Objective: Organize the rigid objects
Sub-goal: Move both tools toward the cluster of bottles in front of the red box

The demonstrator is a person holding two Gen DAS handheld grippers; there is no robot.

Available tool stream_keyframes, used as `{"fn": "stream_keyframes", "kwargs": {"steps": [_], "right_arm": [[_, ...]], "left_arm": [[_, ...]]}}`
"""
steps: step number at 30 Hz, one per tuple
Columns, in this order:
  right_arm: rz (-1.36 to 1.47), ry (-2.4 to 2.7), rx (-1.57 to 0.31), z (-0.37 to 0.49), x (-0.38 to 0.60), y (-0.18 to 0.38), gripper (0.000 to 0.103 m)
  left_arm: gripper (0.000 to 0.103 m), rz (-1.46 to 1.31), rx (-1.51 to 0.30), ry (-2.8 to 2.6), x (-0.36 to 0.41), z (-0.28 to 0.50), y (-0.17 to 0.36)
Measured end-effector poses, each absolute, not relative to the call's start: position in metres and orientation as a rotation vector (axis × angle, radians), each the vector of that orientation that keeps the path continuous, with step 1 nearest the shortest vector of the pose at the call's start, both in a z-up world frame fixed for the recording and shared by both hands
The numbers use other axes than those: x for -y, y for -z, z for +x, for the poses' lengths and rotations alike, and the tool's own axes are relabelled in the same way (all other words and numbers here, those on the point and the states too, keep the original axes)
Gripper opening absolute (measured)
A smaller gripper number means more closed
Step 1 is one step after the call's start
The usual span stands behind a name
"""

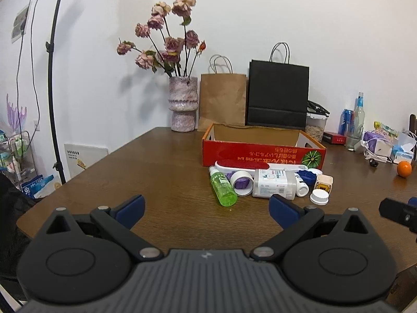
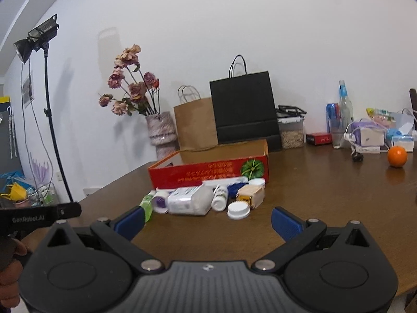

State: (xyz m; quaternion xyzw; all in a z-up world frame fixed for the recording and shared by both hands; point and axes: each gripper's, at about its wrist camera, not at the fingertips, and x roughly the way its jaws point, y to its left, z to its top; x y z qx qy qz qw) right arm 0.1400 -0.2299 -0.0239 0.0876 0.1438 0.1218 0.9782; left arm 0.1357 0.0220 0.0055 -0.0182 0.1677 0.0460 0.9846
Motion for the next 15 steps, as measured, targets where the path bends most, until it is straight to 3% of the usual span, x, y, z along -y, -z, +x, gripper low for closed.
{"fn": "stream_keyframes", "kwargs": {"steps": [15], "right_arm": [[0.175,-0.218,-0.257,0.083,0.222,0.02,0.103]], "left_arm": [[0.103,-0.036,-0.307,-0.085,-0.027,0.082,-0.01]]}}
